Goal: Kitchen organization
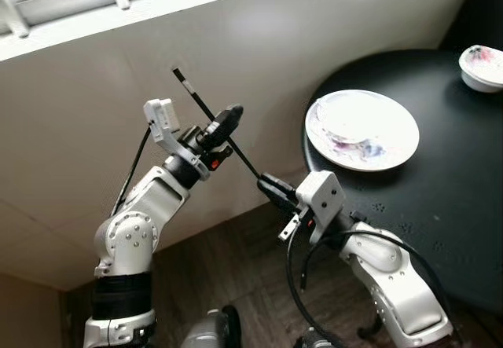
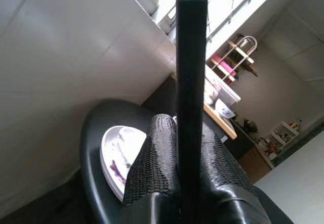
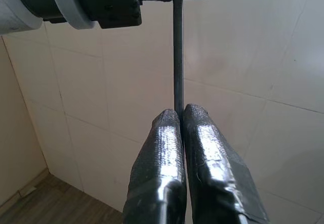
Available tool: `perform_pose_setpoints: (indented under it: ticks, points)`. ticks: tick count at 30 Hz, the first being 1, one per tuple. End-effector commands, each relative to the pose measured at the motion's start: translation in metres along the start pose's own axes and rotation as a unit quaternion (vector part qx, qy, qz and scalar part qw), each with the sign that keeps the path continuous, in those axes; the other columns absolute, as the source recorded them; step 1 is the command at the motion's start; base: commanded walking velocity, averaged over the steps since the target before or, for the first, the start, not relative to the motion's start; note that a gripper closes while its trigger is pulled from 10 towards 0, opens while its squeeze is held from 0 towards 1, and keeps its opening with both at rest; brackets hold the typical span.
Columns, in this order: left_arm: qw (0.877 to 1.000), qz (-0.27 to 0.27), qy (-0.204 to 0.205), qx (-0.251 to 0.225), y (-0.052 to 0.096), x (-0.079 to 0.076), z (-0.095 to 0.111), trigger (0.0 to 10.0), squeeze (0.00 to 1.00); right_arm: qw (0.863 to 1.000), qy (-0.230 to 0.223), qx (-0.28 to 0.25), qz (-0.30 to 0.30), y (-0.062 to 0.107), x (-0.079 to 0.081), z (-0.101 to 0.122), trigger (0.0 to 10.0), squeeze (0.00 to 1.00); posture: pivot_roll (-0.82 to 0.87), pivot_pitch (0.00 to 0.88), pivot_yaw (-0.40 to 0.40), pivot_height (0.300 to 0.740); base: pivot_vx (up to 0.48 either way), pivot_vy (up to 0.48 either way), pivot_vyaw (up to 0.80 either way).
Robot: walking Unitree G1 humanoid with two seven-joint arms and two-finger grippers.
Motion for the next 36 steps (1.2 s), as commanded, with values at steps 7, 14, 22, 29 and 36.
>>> perform_pose_setpoints:
  ticks: [7,14,22,29,36]
  points:
    - [0.999,0.022,-0.026,-0.006,0.005,0.007,0.002,0.0,0.0,0.999,0.001,-0.011,-0.034,0.0,-0.014,0.007,10.0,1.0,-0.11,0.118,0.058,0.74,0.0,0.0,0.0]
    - [0.999,0.036,-0.039,-0.001,0.006,0.012,-0.001,0.0,0.0,0.998,-0.01,-0.047,-0.043,0.0,-0.018,0.023,10.0,1.0,-0.11,0.123,0.055,0.74,0.0,0.0,0.0]
    - [0.995,0.078,-0.067,-0.015,0.009,0.028,0.004,0.0,0.0,0.997,-0.01,-0.061,-0.055,0.003,-0.021,0.031,10.0,1.0,-0.12,0.125,0.052,0.74,0.0,0.0,0.0]
    - [0.976,0.17,-0.129,-0.043,0.019,0.058,0.017,0.0,0.0,0.992,-0.023,-0.083,-0.093,0.012,-0.024,0.041,10.0,1.0,-0.12,0.126,0.053,0.74,0.0,0.0,0.0]
    - [0.949,0.244,-0.19,-0.055,0.029,0.081,0.026,0.0,0.0,0.974,0.013,-0.068,-0.214,0.025,-0.055,0.037,10.0,1.0,-0.12,0.127,0.053,0.74,0.0,0.0,0.0]
Point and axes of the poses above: a point about 5 cm out from each wrist's last joint towards the gripper, its own y axis pointing back from the gripper into the wrist, its own z axis along the axis of the wrist's last joint, x = y × z, the point moved 6 cm from there along -y, pointing out of the wrist towards the gripper, and after that the axes turned 2 degrees about y, right-handed, at the moved point
